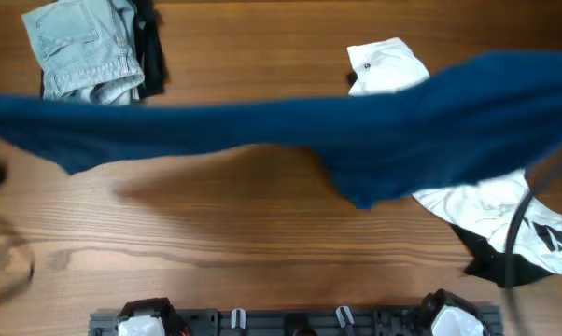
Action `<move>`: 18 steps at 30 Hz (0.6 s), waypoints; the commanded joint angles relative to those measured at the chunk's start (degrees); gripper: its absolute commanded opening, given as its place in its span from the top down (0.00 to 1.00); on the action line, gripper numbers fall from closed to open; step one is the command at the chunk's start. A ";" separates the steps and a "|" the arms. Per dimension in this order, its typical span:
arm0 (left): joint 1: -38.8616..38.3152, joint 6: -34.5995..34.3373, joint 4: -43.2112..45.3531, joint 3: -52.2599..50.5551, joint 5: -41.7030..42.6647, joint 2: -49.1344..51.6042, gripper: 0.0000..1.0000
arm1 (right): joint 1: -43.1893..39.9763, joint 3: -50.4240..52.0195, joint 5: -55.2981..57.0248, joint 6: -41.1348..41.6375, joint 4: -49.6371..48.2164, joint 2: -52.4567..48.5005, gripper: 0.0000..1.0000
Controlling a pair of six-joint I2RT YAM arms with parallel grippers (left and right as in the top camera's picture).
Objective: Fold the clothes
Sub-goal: 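Lift the shirt with both grippers and lay it flat on the table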
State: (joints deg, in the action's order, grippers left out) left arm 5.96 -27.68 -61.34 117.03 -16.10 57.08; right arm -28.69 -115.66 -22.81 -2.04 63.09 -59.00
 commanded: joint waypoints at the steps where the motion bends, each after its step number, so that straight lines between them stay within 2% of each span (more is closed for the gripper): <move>1: 0.39 3.58 2.60 0.81 -3.56 -4.98 0.96 | -0.48 -5.38 3.54 0.90 -0.48 0.74 0.96; 6: 0.39 4.83 0.68 0.76 -6.78 2.49 0.96 | -0.48 -7.08 -2.71 0.70 -4.79 -6.45 0.96; 11: 0.48 4.81 0.70 0.76 -6.95 20.17 0.96 | 1.05 -7.08 -14.21 0.46 -6.34 -28.20 0.96; 15: 1.09 4.79 4.02 0.76 -6.93 38.23 0.96 | 9.09 -7.08 -11.61 -0.83 -9.31 -46.95 0.96; 18: 1.07 4.81 8.39 0.76 -6.93 47.45 0.96 | 14.21 -7.08 -8.09 0.90 -14.86 -57.07 0.96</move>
State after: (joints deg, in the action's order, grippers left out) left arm 6.13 -24.01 -56.21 117.71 -21.15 97.14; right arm -18.22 -122.52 -34.37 -1.78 51.90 -109.86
